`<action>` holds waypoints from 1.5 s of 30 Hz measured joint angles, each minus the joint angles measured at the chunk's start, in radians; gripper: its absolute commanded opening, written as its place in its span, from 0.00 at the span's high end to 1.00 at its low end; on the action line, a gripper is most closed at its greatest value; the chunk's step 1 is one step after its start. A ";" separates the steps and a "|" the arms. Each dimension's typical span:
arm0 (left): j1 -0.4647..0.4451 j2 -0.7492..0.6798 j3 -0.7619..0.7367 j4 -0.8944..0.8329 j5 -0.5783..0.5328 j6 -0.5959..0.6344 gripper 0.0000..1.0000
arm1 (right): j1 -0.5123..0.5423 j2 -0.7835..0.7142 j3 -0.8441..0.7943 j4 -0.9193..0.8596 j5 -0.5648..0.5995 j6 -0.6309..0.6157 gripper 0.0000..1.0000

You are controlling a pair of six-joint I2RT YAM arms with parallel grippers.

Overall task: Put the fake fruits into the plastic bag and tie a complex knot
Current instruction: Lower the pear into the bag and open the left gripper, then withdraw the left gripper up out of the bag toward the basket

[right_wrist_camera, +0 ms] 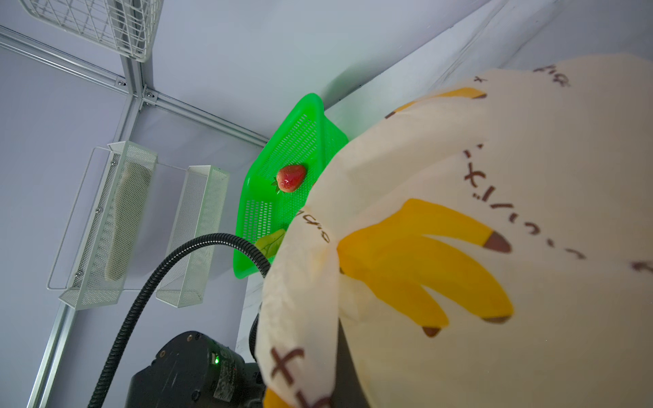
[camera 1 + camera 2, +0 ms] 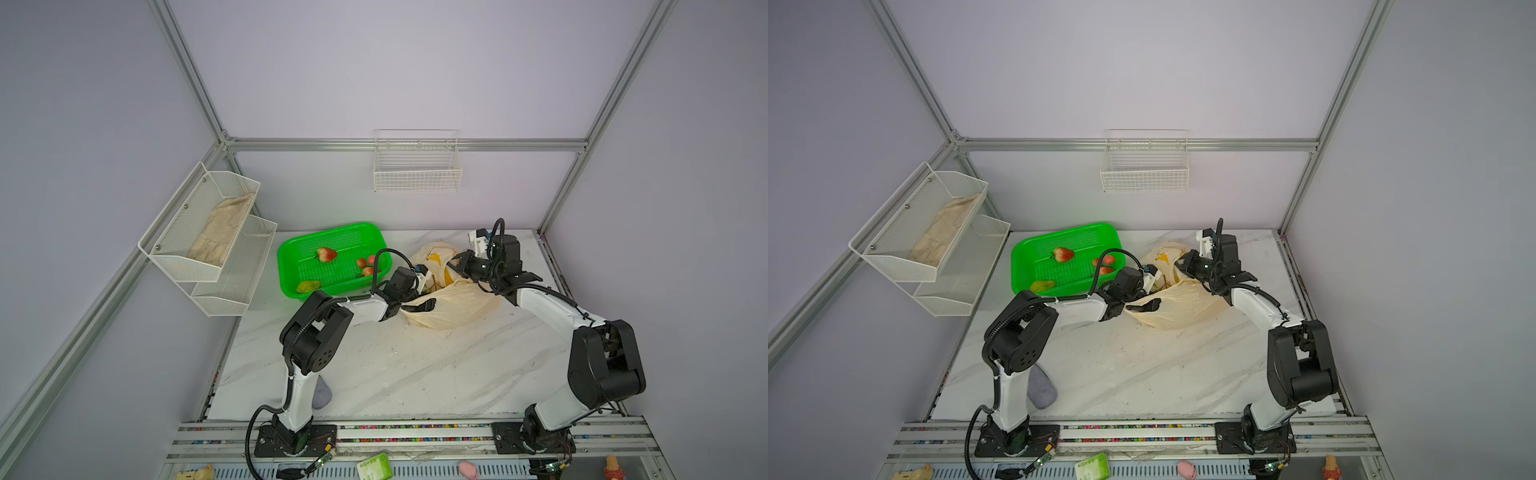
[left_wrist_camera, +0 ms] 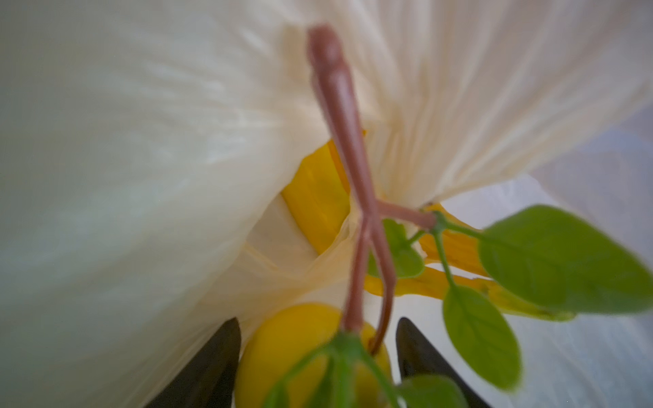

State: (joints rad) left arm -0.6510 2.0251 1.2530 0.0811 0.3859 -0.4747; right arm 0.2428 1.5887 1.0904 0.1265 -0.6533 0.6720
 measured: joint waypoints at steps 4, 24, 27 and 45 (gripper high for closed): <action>0.017 -0.006 0.000 -0.034 -0.009 0.024 0.22 | -0.004 0.007 0.000 0.002 0.000 -0.007 1.00; 0.075 -0.393 -0.071 -0.216 -0.196 0.056 0.22 | -0.035 0.008 -0.026 0.000 0.010 -0.057 1.00; 0.075 -0.380 -0.093 -0.246 -0.196 0.002 0.23 | -0.035 0.010 -0.026 0.000 0.010 -0.060 1.00; 0.037 -0.196 -0.099 -0.256 -0.101 -0.098 0.62 | -0.035 0.027 -0.035 -0.003 0.008 -0.084 1.00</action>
State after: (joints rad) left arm -0.6136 1.8290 1.1538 -0.1749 0.2844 -0.5728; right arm 0.2073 1.6161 1.0557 0.1230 -0.6456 0.5877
